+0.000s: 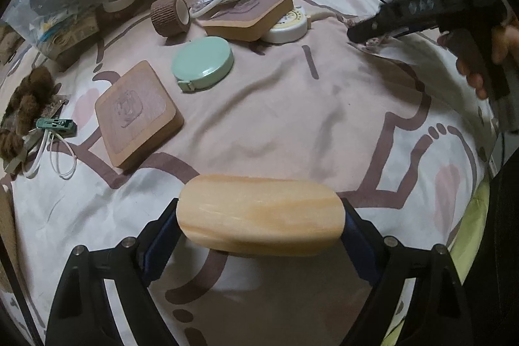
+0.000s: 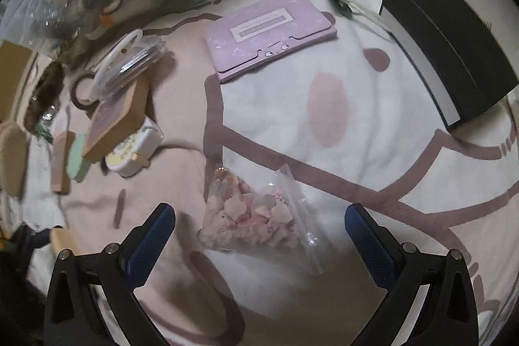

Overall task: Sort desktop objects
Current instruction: 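Close the right gripper on the pink charm bag while the left gripper lifts the wooden brush, then lift the pink bag with the right gripper and the brush with the left toward the clear box, then lower the wooden brush into the clear box and open the left gripper while the right carries the bag, then lower the pink bag into the clear box and open the right gripper while the left withdraws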

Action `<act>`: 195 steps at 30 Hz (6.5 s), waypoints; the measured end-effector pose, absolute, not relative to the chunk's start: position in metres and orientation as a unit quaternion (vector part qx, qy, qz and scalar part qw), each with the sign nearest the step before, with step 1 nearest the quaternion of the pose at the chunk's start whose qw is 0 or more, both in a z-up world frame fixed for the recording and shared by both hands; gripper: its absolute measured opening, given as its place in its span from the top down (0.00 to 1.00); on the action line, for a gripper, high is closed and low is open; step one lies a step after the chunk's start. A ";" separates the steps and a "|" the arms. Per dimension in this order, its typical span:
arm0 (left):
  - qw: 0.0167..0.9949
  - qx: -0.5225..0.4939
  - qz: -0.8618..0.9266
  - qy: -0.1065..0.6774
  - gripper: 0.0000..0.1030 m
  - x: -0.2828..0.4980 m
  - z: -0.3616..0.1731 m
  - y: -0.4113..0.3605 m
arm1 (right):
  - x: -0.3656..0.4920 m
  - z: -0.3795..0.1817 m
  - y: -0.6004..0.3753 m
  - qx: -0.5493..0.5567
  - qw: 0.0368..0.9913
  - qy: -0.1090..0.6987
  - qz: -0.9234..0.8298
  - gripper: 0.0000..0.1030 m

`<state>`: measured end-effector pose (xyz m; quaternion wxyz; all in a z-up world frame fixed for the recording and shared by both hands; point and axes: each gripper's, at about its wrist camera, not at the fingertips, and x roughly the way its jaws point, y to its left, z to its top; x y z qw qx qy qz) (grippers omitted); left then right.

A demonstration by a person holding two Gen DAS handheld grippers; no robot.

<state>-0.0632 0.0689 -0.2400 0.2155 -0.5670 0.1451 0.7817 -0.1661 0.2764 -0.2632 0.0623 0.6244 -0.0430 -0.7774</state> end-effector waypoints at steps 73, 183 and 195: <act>0.152 -0.377 0.913 0.040 0.13 -0.116 -0.072 0.014 | -0.159 -0.061 0.210 0.400 0.243 -0.074 -0.881 0.54; 0.035 -0.383 0.921 -0.068 0.00 -0.307 -0.046 -0.051 | -0.351 -0.085 0.139 0.413 0.157 -0.148 -0.885 0.54; 0.035 -0.390 0.917 -0.078 0.00 -0.308 -0.049 -0.059 | -0.356 -0.089 0.135 0.403 0.151 -0.191 -0.882 0.17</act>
